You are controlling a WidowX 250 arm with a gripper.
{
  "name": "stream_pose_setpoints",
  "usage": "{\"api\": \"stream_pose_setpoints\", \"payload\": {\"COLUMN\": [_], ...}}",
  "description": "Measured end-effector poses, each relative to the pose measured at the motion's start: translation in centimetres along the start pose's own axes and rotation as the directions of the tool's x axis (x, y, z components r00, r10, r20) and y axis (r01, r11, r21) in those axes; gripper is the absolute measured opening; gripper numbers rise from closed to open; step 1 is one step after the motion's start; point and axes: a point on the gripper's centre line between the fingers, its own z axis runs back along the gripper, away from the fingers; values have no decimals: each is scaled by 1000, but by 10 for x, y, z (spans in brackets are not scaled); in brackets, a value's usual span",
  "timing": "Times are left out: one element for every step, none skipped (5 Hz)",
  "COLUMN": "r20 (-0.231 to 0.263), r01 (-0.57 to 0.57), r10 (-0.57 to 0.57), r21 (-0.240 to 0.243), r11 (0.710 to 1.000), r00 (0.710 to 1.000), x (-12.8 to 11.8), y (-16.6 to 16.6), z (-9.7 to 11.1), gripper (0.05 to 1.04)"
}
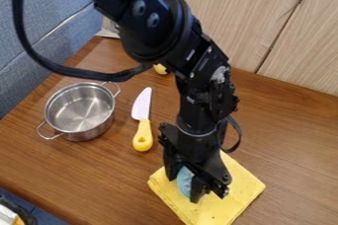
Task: Put the blue brush on the yellow cloth
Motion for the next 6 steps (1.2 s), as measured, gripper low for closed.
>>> {"api": "stream_pose_setpoints", "payload": {"r20": [-6, 8, 32, 78, 166, 166], "r01": [-7, -7, -11, -25, -14, -14], "r10": [7, 7, 11, 25, 11, 11], "r21": [-1, -2, -5, -1, 15, 15], "r11": [1000, 1000, 1000, 1000, 1000, 1000], "r00": [1000, 1000, 999, 997, 986, 986], "x": [-1, 0, 2, 8, 17, 16], "y": [0, 0, -1, 3, 9, 9], "z": [2, 7, 15, 32, 59, 59], "gripper": [958, 1006, 1001, 1000, 1000, 1000]}}
